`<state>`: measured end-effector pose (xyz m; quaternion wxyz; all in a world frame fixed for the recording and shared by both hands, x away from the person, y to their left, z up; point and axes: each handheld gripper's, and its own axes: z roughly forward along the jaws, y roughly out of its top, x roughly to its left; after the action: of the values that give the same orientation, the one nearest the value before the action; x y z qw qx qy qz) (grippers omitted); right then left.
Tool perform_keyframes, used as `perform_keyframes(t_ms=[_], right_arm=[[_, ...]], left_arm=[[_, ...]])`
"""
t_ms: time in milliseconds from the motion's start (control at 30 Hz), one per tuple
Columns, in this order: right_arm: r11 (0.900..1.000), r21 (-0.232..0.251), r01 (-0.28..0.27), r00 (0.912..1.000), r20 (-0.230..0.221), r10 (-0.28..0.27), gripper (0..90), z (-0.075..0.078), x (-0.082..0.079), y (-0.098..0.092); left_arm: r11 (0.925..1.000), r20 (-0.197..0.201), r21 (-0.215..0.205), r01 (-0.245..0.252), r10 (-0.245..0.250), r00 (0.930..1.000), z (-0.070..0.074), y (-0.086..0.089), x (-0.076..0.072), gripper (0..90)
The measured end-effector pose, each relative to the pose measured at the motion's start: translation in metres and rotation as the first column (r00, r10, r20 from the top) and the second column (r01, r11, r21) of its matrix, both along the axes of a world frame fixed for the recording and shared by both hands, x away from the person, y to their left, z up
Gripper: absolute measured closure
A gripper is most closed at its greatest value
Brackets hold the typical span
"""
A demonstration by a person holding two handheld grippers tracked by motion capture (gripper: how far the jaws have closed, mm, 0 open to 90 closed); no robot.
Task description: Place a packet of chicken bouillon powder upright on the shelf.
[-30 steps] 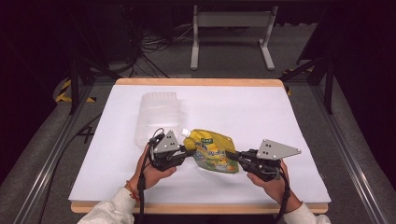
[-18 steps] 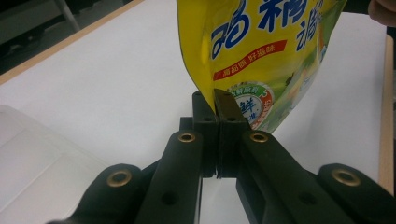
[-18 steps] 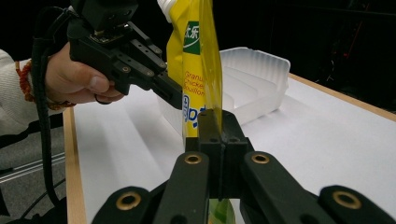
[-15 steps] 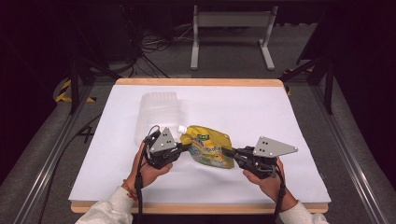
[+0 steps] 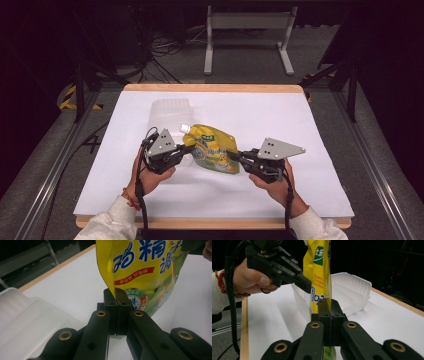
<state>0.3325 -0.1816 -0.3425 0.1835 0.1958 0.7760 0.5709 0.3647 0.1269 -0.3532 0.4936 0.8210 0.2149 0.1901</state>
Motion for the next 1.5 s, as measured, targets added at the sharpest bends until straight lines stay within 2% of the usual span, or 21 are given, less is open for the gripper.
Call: perform_keyframes(t_ms=[233,467,667,733,800,933,1033,1133,1300,1333,1400,1500], right_arm=[[1.000,-0.014,0.013,0.9990,0.043,-0.012,90.0,0.011,0.014,0.020],[1.000,-0.008,0.011,0.9983,0.058,-0.010,90.0,0.017,0.025,0.033],[1.000,-0.015,0.002,0.9972,0.075,-0.001,90.0,0.020,0.042,0.047],[1.000,-0.016,0.004,0.9961,0.088,-0.003,90.0,0.023,0.048,0.054],[0.999,-0.038,0.011,0.9930,0.118,-0.006,90.0,0.023,0.051,0.060],[0.999,-0.040,0.005,0.9939,0.110,-0.001,90.0,0.022,0.059,0.070],[0.999,-0.037,0.007,0.9942,0.107,-0.003,89.9,0.021,0.065,0.077],[0.999,-0.035,0.007,0.9953,0.096,-0.004,89.9,0.020,0.071,0.082],[1.000,-0.029,0.006,0.9970,0.077,-0.004,89.9,0.015,0.081,0.092],[1.000,-0.022,0.003,0.9975,0.071,-0.002,89.9,0.014,0.083,0.094],[1.000,-0.020,0.003,0.9978,0.066,-0.002,89.9,0.013,0.084,0.096],[1.000,-0.020,0.004,0.9983,0.058,-0.003,89.9,0.010,0.087,0.103]], left_arm=[[0.9984,0.026,-0.031,-0.048,0.049,0.9985,0.009,0.015,0.009,89.6],[0.9951,0.038,-0.047,-0.087,0.089,0.9953,0.013,0.026,0.017,89.6],[0.9891,0.038,-0.075,-0.127,0.130,0.9908,0.015,0.039,0.025,89.6],[0.9854,0.043,-0.090,-0.144,0.149,0.9880,0.015,0.045,0.028,89.6],[0.9828,0.039,-0.099,-0.156,0.160,0.9863,0.014,0.050,0.030,89.5],[0.9793,0.034,-0.108,-0.172,0.176,0.9838,0.012,0.056,0.033,89.5],[0.9732,0.046,-0.119,-0.197,0.203,0.9781,0.008,0.062,0.035,89.5],[0.9696,0.043,-0.126,-0.210,0.217,0.9753,0.005,0.067,0.037,89.6],[0.9652,0.049,-0.118,-0.233,0.240,0.9694,0.003,0.073,0.040,89.6],[0.9614,0.047,-0.124,-0.246,0.253,0.9663,0.002,0.077,0.041,89.6],[0.9602,0.039,-0.128,-0.248,0.255,0.9661,0.001,0.079,0.042,89.5],[0.9550,0.035,-0.138,-0.263,0.270,0.9623,-0.001,0.084,0.044,89.5]])
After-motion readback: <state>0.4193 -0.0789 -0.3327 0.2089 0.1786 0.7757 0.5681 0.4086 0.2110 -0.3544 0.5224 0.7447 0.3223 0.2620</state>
